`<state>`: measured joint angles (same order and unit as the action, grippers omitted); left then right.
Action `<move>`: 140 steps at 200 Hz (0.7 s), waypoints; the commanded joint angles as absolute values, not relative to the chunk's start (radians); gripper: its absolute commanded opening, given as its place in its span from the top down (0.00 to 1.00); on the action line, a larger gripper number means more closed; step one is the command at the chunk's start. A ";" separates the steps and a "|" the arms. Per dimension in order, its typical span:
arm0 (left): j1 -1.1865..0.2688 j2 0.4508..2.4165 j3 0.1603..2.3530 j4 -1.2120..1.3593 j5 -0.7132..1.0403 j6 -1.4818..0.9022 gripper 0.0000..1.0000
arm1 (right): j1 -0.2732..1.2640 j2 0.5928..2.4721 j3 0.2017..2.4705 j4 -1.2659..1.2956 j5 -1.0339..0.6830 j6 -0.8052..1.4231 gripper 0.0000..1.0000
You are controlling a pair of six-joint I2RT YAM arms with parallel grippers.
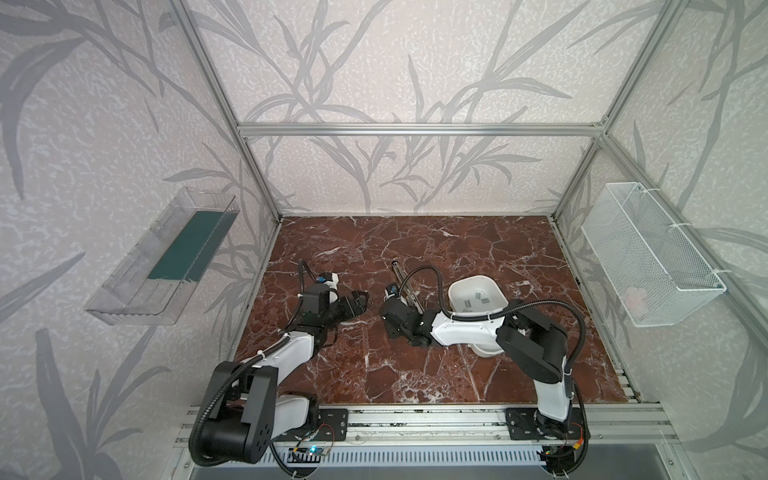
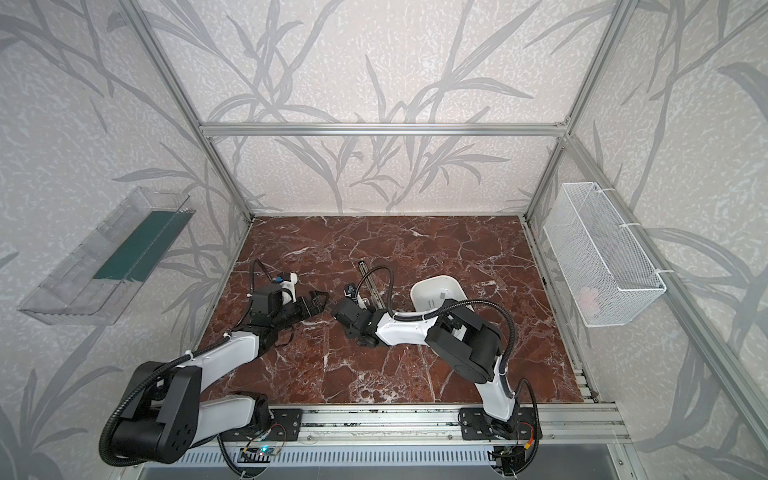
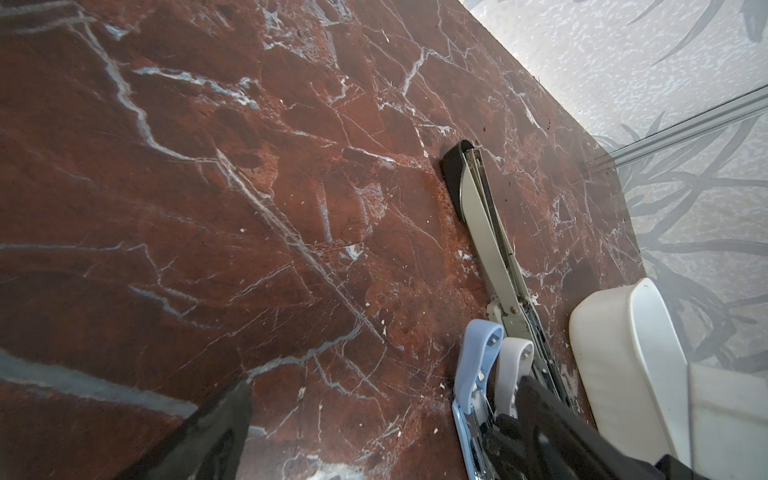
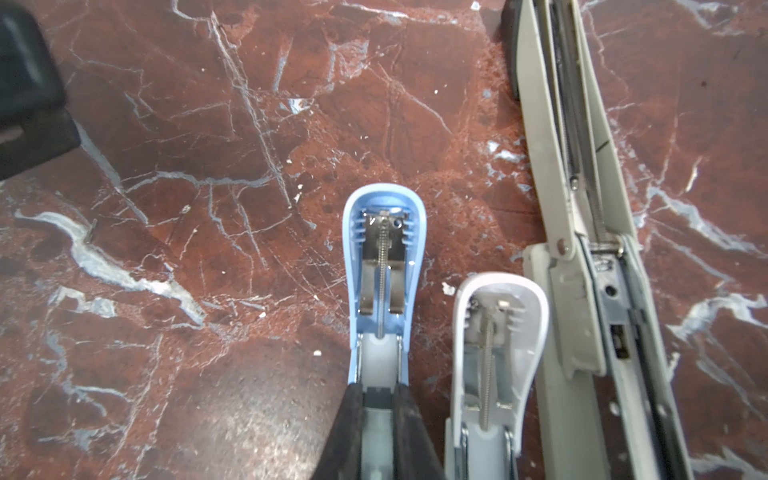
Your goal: Load the staples into the stapler
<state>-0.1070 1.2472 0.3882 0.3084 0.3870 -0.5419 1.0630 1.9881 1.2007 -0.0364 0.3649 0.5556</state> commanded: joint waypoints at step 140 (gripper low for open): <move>-0.103 1.231 0.386 0.333 0.394 -0.532 0.01 | 1.069 1.912 1.158 -0.055 0.374 0.568 0.76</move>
<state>-0.1070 1.2472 0.3882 0.3153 0.3904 -0.5419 1.0641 1.9652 1.1721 -0.0341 0.3649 0.5667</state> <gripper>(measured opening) 0.992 0.227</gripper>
